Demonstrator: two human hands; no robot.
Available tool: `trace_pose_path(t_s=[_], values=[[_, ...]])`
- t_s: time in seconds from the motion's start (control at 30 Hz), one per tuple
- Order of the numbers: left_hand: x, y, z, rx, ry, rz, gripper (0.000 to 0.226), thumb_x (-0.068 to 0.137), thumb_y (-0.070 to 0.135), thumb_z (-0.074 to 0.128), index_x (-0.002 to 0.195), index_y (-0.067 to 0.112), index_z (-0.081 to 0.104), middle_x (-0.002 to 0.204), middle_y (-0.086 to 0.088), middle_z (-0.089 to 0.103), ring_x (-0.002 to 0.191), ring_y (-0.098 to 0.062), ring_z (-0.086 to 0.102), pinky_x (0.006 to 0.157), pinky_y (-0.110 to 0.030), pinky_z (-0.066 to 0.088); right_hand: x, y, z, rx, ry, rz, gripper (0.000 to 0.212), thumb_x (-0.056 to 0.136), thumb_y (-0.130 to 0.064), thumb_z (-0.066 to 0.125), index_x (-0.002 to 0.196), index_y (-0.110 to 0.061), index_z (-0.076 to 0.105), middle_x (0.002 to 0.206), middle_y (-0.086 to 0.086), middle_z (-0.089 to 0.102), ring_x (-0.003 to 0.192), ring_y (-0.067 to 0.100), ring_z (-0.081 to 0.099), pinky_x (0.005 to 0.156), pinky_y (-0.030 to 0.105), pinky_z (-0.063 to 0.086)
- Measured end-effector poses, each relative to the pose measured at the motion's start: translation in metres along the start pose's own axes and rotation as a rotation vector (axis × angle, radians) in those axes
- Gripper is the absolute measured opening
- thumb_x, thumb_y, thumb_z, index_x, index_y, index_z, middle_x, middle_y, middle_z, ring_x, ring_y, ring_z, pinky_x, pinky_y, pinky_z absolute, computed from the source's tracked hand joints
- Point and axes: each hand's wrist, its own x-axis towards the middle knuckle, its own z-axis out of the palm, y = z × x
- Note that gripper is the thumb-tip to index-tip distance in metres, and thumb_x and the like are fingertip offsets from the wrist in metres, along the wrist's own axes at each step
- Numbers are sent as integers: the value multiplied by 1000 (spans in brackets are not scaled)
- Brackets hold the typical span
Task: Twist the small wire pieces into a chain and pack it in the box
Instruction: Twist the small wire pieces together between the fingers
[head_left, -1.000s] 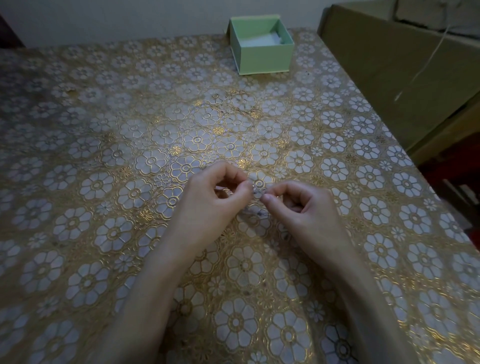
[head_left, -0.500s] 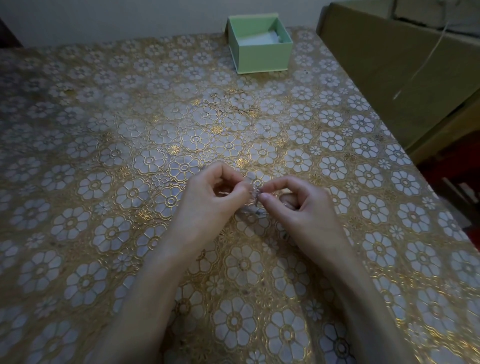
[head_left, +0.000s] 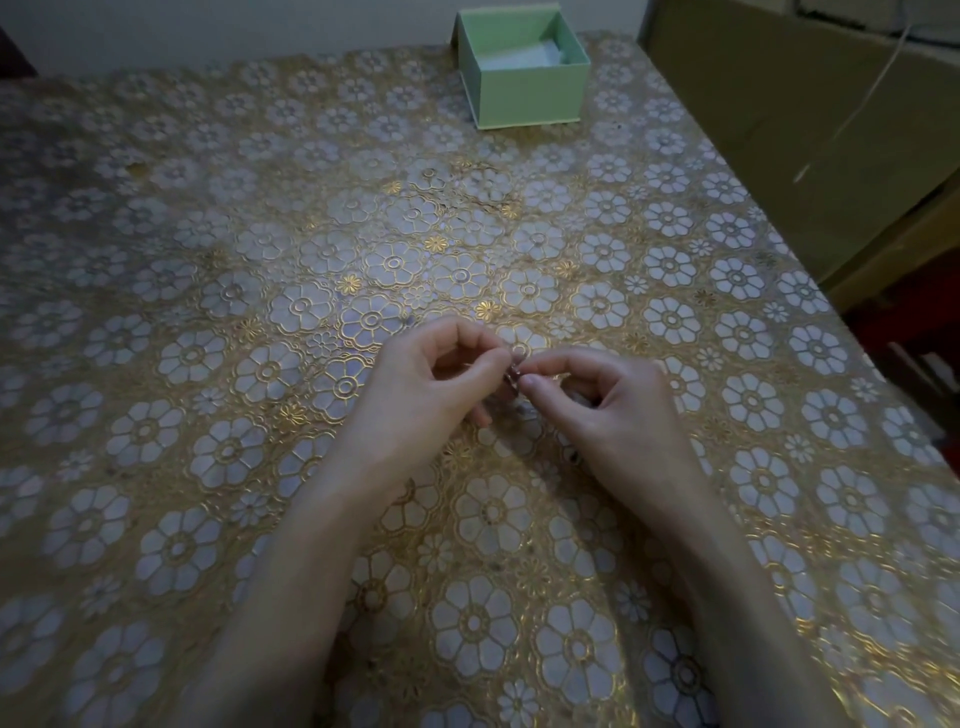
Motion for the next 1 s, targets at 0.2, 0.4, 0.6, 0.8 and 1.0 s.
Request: trace_pose_path(t_s=[0.2, 0.4, 0.6, 0.8, 1.0], values=[[1, -2, -2, 23, 4, -21, 14, 87, 11, 62, 75, 17, 65, 81, -10, 70, 56, -12, 58, 48, -17, 44, 0, 1, 1, 16, -26, 3, 8, 85, -17, 67, 82, -22, 72, 42, -11, 34, 39, 6, 31, 44, 12, 22], [0, 0, -3, 30, -11, -21, 9, 87, 14, 62, 78, 15, 65, 63, 9, 61, 46, -10, 50, 46, -16, 41, 0, 2, 1, 41, -44, 12, 8, 85, -15, 66, 81, -17, 72, 43, -10, 32, 39, 5, 27, 44, 13, 21], [0, -2, 0, -95, -22, -66, 15, 89, 4, 57, 75, 9, 60, 65, 0, 64, 58, -13, 63, 45, -21, 49, -1, 1, 1, 42, -24, -27, 17, 85, -12, 66, 77, -27, 67, 40, -10, 33, 40, 5, 31, 44, 12, 23], [1, -2, 2, -182, -3, -89, 14, 88, 1, 57, 75, 6, 61, 72, -5, 64, 61, -12, 64, 51, -21, 52, -1, 2, 1, 35, -17, -37, 11, 80, -28, 63, 75, -38, 65, 43, -10, 34, 43, 6, 31, 46, 14, 23], [3, -3, 1, -294, 96, -97, 4, 77, 6, 68, 74, 6, 64, 82, -11, 71, 76, -20, 68, 72, -28, 57, -1, 0, 0, 121, 50, -3, 13, 86, -13, 66, 77, -21, 72, 51, 9, 46, 48, 4, 33, 48, 15, 26]])
